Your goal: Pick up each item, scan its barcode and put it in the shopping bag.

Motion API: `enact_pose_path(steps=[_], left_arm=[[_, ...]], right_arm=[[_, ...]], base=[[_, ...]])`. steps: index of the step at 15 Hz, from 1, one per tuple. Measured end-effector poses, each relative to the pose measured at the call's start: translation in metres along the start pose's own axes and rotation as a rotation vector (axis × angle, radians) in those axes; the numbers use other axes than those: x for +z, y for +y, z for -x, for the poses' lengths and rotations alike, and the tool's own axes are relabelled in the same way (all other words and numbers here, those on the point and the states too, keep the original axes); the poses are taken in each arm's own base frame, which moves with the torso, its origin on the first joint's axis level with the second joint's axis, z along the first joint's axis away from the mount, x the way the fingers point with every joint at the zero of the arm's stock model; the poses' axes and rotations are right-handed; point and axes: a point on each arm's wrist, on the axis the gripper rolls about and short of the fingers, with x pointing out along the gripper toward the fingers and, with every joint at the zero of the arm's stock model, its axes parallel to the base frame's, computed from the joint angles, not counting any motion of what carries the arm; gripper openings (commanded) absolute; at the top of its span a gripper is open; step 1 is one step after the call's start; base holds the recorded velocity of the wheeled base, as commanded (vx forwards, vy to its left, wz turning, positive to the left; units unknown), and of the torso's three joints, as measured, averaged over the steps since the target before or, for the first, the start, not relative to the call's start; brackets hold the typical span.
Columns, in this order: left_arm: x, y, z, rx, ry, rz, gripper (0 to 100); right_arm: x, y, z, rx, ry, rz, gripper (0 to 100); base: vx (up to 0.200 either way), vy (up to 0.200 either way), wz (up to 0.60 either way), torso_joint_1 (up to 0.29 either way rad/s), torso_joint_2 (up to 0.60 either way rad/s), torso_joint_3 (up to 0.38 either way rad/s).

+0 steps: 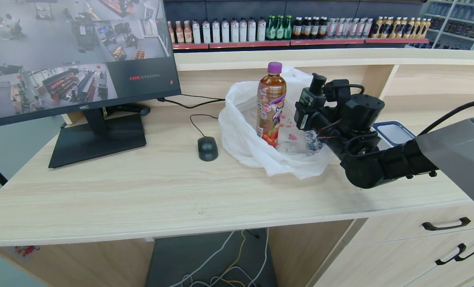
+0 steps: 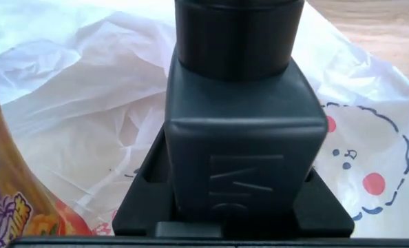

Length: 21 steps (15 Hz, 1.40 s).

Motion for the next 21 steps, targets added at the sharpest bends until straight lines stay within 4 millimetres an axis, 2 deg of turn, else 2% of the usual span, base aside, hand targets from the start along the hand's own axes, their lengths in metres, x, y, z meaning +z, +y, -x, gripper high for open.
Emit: enact_pose_path(steps=[13, 21], left_arm=[[0.0, 0.0, 0.0, 0.0, 0.0, 0.0, 100], [0.0, 0.0, 0.0, 0.0, 0.0, 0.0, 100]], right_arm=[[-0.034, 0.0, -0.003, -0.001, 0.044, -0.002, 0], [-0.04, 0.0, -0.003, 0.008, 0.055, 0.0, 0]], base=[[0.0, 0.0, 0.0, 0.0, 0.0, 0.0], [0.0, 0.0, 0.0, 0.0, 0.0, 0.0]])
